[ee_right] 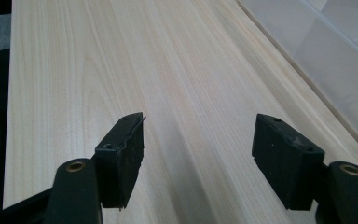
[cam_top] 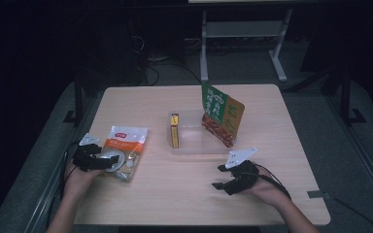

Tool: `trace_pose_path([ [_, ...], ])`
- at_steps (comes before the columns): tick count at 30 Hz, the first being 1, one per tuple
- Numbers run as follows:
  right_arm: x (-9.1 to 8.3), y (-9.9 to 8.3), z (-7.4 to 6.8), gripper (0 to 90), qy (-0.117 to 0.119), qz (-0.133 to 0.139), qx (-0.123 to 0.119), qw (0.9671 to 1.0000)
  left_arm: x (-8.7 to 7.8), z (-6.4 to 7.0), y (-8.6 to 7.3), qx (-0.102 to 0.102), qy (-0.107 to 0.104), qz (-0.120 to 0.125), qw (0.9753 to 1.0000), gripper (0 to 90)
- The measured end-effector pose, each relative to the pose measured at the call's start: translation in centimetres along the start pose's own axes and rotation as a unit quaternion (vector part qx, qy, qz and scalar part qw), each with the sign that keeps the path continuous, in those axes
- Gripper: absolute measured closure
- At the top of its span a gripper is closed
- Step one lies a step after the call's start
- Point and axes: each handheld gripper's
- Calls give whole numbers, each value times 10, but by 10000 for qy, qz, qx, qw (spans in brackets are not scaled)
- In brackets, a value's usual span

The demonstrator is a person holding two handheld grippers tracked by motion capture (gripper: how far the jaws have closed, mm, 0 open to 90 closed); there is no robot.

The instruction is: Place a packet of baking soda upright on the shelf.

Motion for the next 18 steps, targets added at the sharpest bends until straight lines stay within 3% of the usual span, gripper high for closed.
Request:
trace_pose_path([
  [4,0,0,0,335,1,-4,-2,10000,3,-7,-3,-410,-186,5,9990,153],
  [7,-1,0,0,335,-12,-3,-11,10000,6,-13,-12,-841,-547,206,9947,211],
  [8,-1,0,0,335,-13,-4,-9,10000,5,-14,-13,-887,-574,314,9939,239],
  [11,0,0,-1,335,-17,-6,-12,10000,4,-14,-13,-951,-825,321,9915,412],
  [12,0,0,-1,335,-24,-15,-10,10000,4,-13,-12,-856,-814,300,9926,453],
  [13,0,0,0,335,-67,-26,-109,9999,3,-12,-12,-855,-811,296,9926,513],
  [17,0,0,0,336,-24,-5,-20,10000,-3,-12,-11,-803,-923,341,9919,812],
  [18,0,0,0,344,-17,-6,-4,10000,-4,-11,-11,-769,-925,364,9921,835],
])
Point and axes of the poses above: each handheld gripper's, and its own axes: x roughly forward along the jaws, y roughly out of its top, z roughly to its right, and after that the axes turned 13 degrees about x, right-handed
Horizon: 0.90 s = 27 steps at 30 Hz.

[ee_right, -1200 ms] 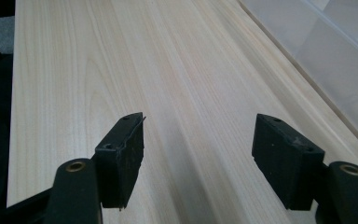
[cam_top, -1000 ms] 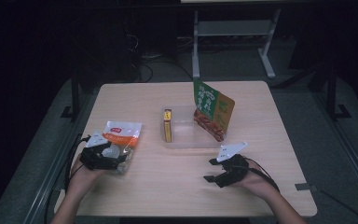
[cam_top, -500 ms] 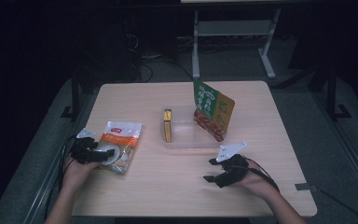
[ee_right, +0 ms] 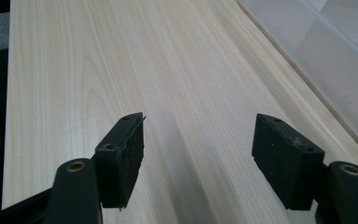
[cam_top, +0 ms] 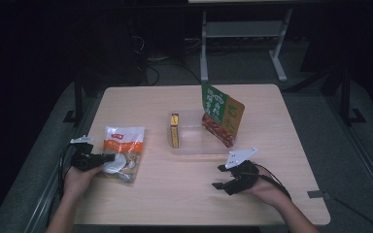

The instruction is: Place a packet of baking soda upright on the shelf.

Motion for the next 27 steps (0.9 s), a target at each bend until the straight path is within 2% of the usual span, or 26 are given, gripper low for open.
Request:
trace_pose_path([
  [2,0,0,0,369,51,-18,67,10000,-2,4,1,68,-2,43,10000,858],
  [4,-1,0,1,394,48,-10,69,10000,-7,8,3,122,-32,196,9997,868],
  [6,-1,0,2,406,37,35,100,9999,-14,14,7,248,-67,392,9989,871],
  [8,-3,0,3,411,-4,110,163,9998,-22,21,10,330,-161,681,9970,872],
  [10,-6,2,4,436,-69,201,331,9992,-29,32,15,459,-241,1026,9934,873],
  [14,-11,6,5,431,55,408,578,9975,-39,53,24,798,-277,1379,9868,875],
  [15,-12,7,4,431,55,460,563,9973,-41,58,27,870,-278,1438,9854,875],
  [16,-12,8,4,426,80,467,581,9972,-44,64,29,947,-268,1557,9829,875],
  [17,-12,9,2,423,118,498,608,9968,-46,68,31,973,-271,1614,9817,875],
  [22,-9,17,-4,418,287,623,572,9960,-51,91,43,1072,-644,1952,9728,876],
  [25,-7,26,-8,419,477,795,550,9942,-47,105,51,1143,-895,2044,9681,876],
  [27,-6,32,-12,400,508,899,510,9933,-42,117,57,1188,-1070,2083,9649,876],
])
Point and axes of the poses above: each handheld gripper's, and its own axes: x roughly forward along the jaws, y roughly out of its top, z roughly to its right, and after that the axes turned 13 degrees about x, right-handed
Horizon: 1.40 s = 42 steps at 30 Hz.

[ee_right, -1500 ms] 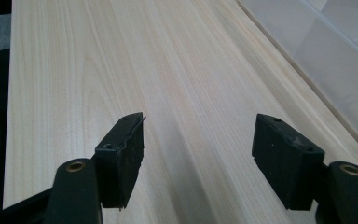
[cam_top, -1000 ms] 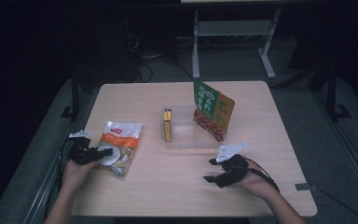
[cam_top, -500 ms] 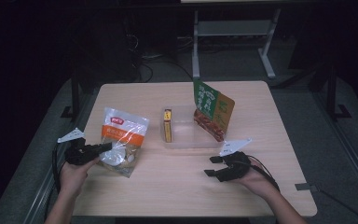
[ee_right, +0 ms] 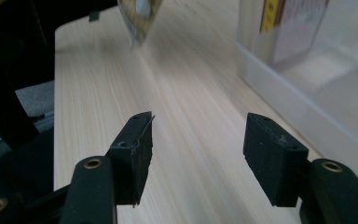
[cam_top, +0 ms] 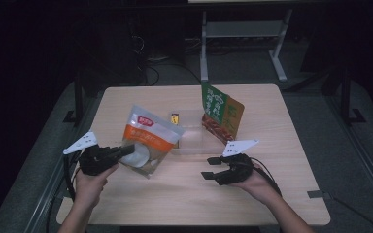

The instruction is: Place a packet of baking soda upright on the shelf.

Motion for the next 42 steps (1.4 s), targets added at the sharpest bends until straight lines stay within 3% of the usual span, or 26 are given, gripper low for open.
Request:
trace_pose_path([
  [4,3,9,-5,417,216,171,-44,9996,23,16,7,18,-386,48,9992,876],
  [8,1,12,-8,454,331,317,-97,9989,49,29,10,138,-733,-78,9972,876],
  [12,-5,14,-7,531,412,472,-67,9980,66,37,11,138,-929,-96,9955,876],
  [19,-17,15,-2,805,579,757,56,9954,85,43,11,-6,-1109,33,9938,876],
  [21,-20,14,-1,882,598,781,60,9951,88,43,9,-24,-1120,5,9937,875],
  [25,-24,14,-3,899,609,784,12,9951,94,41,3,-92,-1136,-108,9934,873],
  [30,-26,15,-2,900,779,809,52,9937,100,41,4,202,-996,-322,9943,829],
  [33,-27,15,-4,900,919,833,68,9922,103,39,5,229,-827,-450,9953,714],
  [39,-28,16,-8,900,973,843,-93,9916,95,35,6,238,-551,-439,9972,502],
  [42,-32,18,-9,900,904,850,-156,9921,82,35,5,515,-367,-560,9964,467],
])
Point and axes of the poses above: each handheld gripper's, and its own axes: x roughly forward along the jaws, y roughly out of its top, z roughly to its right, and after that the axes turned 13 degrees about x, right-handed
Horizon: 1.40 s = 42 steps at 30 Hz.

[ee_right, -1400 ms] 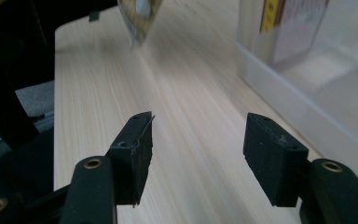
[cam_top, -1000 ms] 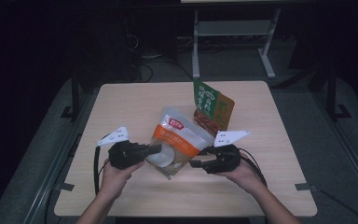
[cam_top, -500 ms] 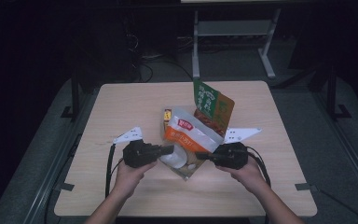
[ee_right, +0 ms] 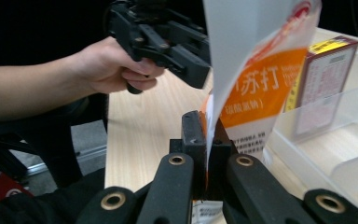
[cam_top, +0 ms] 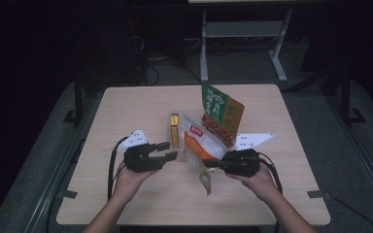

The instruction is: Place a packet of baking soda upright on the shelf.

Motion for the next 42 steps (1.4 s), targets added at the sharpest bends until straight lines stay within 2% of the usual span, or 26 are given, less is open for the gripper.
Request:
trace_pose_path([
  [3,-5,3,0,900,-54,79,-83,9999,-8,4,-7,227,65,-212,9995,428],
  [7,-8,10,2,900,-144,181,-93,9997,-13,9,-18,495,-16,-537,9973,342],
  [10,-9,16,3,900,-211,287,-91,9993,-16,12,-27,509,-148,-744,9958,281],
  [13,-9,22,6,900,-270,388,-106,9988,-20,12,-36,481,-172,-895,9947,248],
  [18,-5,33,14,900,-442,512,-86,9977,-19,8,-42,322,-205,-942,9948,236],
  [23,1,42,25,900,-682,583,-52,9960,-16,8,-44,435,-248,-1075,9929,218],
  [29,12,52,35,900,-831,690,2,9942,-13,9,-47,509,-262,-1185,9913,176],
  [33,18,56,39,900,-929,728,-1,9930,-11,10,-49,500,-279,-1255,9904,163],
  [38,23,59,43,900,-1020,770,16,9918,-10,12,-49,617,-289,-1336,9887,163],
  [42,26,61,46,900,-1134,821,40,9901,-9,13,-49,641,-303,-1335,9885,163],
])
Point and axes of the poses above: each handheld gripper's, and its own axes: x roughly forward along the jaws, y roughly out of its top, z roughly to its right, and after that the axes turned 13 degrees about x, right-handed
